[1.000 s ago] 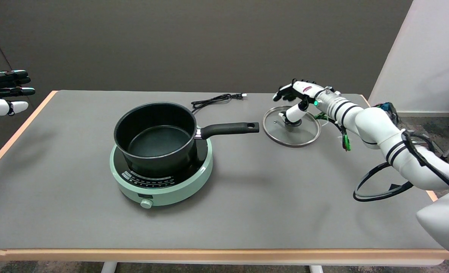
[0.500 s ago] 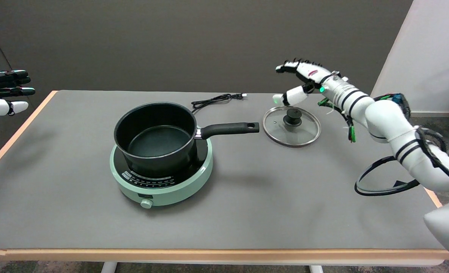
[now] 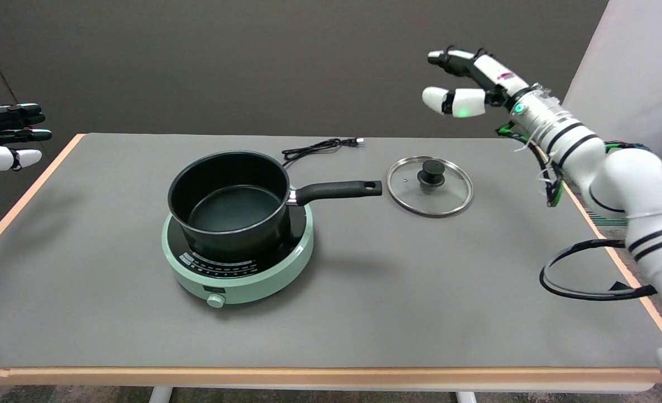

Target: Place the pot lid onto the table.

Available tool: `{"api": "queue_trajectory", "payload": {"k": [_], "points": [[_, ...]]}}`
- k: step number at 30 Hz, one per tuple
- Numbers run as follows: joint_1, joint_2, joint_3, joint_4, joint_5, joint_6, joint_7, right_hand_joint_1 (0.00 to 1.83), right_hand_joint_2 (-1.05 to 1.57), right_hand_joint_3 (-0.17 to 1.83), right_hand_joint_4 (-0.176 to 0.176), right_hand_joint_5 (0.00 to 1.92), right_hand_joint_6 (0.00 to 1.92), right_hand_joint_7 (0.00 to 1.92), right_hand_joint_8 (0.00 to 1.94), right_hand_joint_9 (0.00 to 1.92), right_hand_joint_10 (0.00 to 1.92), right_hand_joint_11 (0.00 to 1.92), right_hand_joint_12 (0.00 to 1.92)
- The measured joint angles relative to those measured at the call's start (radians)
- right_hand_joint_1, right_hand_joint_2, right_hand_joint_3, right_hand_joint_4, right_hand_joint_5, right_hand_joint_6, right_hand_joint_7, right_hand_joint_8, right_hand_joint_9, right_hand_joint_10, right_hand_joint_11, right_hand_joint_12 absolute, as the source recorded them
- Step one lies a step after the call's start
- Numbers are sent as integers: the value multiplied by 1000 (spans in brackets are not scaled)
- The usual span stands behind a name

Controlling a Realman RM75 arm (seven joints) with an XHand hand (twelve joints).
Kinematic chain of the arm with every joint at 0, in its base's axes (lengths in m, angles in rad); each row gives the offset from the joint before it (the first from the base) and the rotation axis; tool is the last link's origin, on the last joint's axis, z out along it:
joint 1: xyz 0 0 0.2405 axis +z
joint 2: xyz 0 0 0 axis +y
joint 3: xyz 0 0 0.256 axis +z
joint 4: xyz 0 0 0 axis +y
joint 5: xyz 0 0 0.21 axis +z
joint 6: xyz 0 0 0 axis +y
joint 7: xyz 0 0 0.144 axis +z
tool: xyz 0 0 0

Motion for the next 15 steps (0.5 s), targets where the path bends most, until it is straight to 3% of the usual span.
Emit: {"api": "queue_trajectory", "payload": {"k": [9, 15], "points": [[-79, -30, 117, 181, 104, -75, -13, 525, 541, 892, 100, 436, 182, 435, 154, 380, 231, 220, 547], [-84, -49, 105, 278, 112, -84, -31, 536, 555, 892, 108, 466, 199, 452, 155, 397, 230, 239, 552]]}}
